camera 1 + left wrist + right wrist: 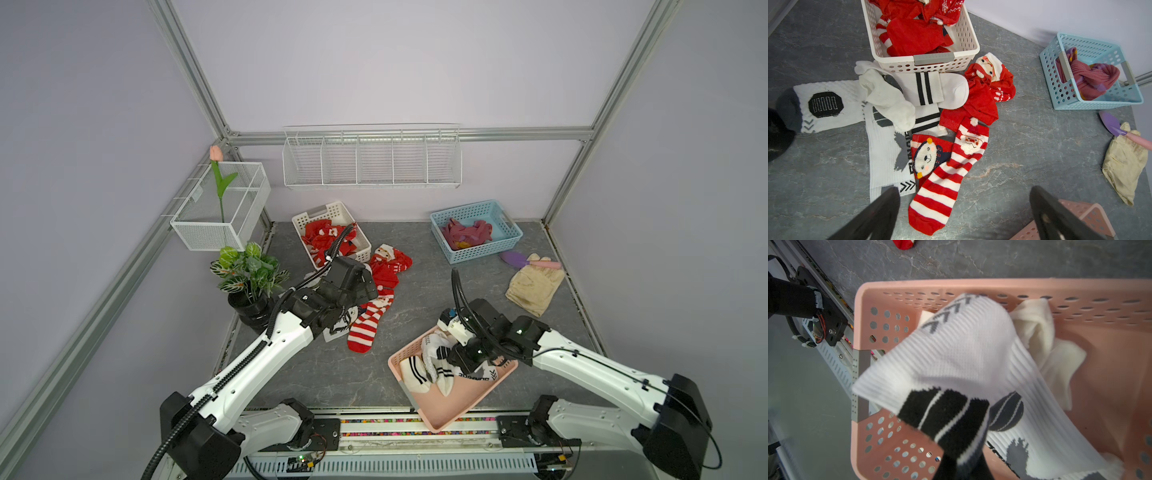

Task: Sort the socks into the basket by color
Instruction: Place the sock in the bin.

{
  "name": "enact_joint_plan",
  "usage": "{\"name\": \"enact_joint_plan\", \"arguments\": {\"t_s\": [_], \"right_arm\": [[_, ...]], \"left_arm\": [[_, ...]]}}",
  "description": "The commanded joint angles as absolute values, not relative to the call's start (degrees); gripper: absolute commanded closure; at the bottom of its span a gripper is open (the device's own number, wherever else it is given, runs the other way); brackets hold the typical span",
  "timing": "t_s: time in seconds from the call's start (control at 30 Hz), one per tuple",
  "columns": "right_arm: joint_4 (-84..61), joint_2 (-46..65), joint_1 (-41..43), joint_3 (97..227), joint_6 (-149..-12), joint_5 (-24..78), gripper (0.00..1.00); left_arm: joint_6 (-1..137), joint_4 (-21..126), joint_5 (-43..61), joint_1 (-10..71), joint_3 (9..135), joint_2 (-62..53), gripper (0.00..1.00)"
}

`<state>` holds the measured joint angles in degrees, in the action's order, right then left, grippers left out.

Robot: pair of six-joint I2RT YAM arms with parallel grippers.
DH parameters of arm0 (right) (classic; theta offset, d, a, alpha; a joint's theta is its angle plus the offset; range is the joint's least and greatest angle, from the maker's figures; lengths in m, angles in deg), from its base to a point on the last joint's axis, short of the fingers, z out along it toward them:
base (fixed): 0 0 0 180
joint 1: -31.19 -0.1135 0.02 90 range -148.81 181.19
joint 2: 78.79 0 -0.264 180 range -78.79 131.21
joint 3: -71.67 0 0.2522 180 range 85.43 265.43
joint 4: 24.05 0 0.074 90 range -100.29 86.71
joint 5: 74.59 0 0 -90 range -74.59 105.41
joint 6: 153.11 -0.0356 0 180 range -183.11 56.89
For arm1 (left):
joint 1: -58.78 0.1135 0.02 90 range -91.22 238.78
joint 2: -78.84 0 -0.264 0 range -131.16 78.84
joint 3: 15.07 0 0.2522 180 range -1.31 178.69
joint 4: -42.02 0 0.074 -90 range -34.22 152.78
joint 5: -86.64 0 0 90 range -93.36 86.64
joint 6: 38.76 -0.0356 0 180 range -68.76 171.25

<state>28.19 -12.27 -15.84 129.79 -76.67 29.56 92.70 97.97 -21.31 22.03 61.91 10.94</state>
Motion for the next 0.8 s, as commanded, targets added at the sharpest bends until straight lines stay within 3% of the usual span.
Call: {"name": "enact_joint_plan", "arguments": {"t_s": [0.0,0.07,0.13,0.23,0.27,0.57,0.7,0.77], "right_arm": [[20.61,-9.38,-16.20,128.17,-80.72,35.47,0.93],[19.66,-6.94,-16.27,127.85,-81.24,36.64,0.93],[20.60,-5.23,-16.26,128.55,-81.27,36.92,0.86],[23.47,-5.58,-16.18,130.09,-80.32,36.71,0.67],[24.66,-6.36,-16.19,130.86,-79.96,36.36,0.56],[39.13,-14.33,-13.79,144.48,-75.47,34.25,0.00],[40.90,-14.63,-11.62,149.75,-74.60,33.33,0.11],[39.16,-13.92,-10.30,151.02,-75.38,34.13,0.11]], "left_arm": [[94.36,100.12,-21.56,23.05,63.12,10.23,0.00],[94.34,100.41,-21.63,23.49,63.11,9.92,0.00],[94.32,100.50,-21.64,23.92,62.90,9.67,0.00],[94.27,100.91,-21.63,24.74,62.44,9.37,0.00],[94.42,101.02,-21.55,25.21,62.17,9.23,0.00],[93.28,102.49,-22.86,27.38,62.24,6.15,0.00],[92.03,102.22,-22.86,28.36,63.24,3.41,0.00],[92.01,103.17,-23.63,29.08,64.44,0.93,0.00]]}}
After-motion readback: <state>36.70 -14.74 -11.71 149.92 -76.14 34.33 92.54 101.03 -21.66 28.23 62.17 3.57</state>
